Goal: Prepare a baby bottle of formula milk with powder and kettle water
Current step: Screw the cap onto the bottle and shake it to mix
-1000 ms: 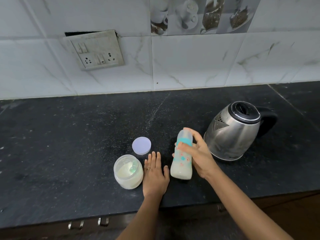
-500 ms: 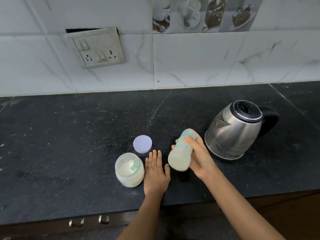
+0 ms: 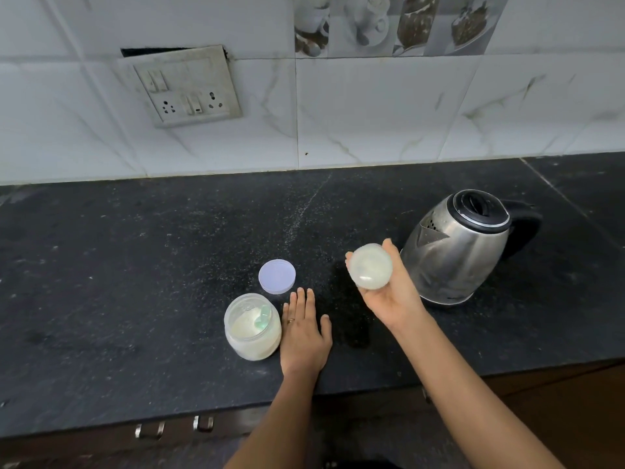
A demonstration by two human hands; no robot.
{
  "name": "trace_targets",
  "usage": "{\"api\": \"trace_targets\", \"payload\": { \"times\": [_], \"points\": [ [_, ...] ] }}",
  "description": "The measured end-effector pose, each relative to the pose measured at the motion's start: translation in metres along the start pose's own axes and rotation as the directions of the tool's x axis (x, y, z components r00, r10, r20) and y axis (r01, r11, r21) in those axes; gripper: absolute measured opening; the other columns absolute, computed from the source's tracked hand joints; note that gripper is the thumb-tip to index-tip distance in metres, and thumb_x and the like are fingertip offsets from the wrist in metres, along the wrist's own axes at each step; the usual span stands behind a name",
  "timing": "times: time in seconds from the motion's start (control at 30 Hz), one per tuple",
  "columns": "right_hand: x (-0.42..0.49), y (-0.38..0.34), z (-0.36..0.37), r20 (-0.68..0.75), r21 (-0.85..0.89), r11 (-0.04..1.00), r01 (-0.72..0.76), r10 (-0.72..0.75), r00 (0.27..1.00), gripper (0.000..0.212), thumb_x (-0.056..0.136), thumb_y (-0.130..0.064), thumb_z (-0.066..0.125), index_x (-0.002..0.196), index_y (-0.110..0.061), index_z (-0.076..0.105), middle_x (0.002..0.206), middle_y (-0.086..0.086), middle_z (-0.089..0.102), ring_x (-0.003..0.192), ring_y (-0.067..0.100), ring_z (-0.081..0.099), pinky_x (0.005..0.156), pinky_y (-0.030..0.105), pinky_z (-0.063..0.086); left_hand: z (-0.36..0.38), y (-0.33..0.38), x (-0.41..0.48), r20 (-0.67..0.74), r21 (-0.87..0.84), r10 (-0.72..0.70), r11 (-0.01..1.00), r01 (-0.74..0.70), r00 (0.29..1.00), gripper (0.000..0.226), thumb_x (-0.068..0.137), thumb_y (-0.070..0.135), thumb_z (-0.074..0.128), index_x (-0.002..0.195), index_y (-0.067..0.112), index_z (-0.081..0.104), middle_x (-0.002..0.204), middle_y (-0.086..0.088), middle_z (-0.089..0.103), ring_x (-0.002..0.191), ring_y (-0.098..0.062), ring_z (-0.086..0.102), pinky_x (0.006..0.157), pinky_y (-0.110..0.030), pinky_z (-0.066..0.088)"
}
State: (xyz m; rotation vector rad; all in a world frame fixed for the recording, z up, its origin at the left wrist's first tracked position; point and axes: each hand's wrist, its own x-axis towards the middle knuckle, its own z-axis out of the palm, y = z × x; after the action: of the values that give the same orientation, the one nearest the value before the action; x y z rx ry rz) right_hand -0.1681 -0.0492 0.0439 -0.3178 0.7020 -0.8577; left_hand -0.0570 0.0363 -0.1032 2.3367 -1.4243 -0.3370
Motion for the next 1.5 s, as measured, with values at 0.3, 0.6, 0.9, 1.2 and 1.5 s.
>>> {"api": "trace_targets", "payload": {
  "times": [0.3,0.6,0.9,1.2,1.5],
  "points": [
    [0.015,-0.006,-0.008,-0.122,0.211,0.963,-0.168,0.197,0.973,0.031,0.093,-0.027,0.065,0.106,0.000,0.059,0.111,0.025,0.059,0.104,0.037,0.058,0.070,0.044,0.061,-0.001,0.001,-0.001,-0.007,-0.004,0.007,1.000,-0.007,1.000,0.079,0.083,0.050,-0.001,0.153,0.014,0.012,0.161,-0.005,0.009,0.148,-0.016,0.001,0.116,-0.029,-0.011],
    [0.016,-0.009,-0.014,-0.162,0.236,0.940,-0.245,0.287,0.944,0.043,0.087,-0.032,0.070,0.110,0.003,0.059,0.120,0.028,0.059,0.110,0.038,0.060,0.070,0.046,0.060,0.001,0.000,0.000,-0.011,0.004,0.001,1.000,-0.001,1.000,0.073,0.089,0.047,0.006,0.153,0.014,0.014,0.161,-0.005,0.011,0.148,-0.017,0.003,0.118,-0.029,-0.009],
    [0.014,-0.026,-0.009,-0.146,0.089,0.936,-0.341,0.351,0.925,0.057,0.078,-0.029,0.077,0.124,-0.009,0.050,0.111,0.020,0.054,0.089,0.033,0.059,0.055,0.042,0.061,-0.001,0.002,0.000,-0.026,0.003,0.000,1.000,0.000,1.000,0.068,0.092,0.044,0.014,0.153,0.014,0.015,0.161,-0.006,0.012,0.148,-0.017,0.005,0.118,-0.030,-0.007],
    [0.008,-0.029,-0.014,0.063,-0.055,0.990,-0.128,0.131,0.989,0.045,0.079,-0.015,0.067,0.120,-0.005,0.052,0.102,0.018,0.058,0.087,0.029,0.064,0.071,0.054,0.059,-0.002,0.003,0.001,-0.037,-0.004,0.004,1.000,-0.004,0.999,0.060,0.100,0.036,0.031,0.153,0.014,0.012,0.161,-0.005,0.010,0.148,-0.016,0.002,0.119,-0.030,-0.008],
    [0.012,-0.017,-0.026,0.164,-0.127,0.987,-0.101,0.121,0.979,0.059,0.061,-0.021,0.089,0.109,-0.008,0.058,0.098,0.020,0.065,0.084,0.031,0.068,0.078,0.055,0.058,0.001,0.001,0.001,-0.040,0.010,0.005,1.000,-0.005,0.999,0.065,0.094,0.044,0.017,0.153,0.014,0.015,0.161,-0.005,0.013,0.148,-0.017,0.004,0.119,-0.031,-0.007]
  ]
}}
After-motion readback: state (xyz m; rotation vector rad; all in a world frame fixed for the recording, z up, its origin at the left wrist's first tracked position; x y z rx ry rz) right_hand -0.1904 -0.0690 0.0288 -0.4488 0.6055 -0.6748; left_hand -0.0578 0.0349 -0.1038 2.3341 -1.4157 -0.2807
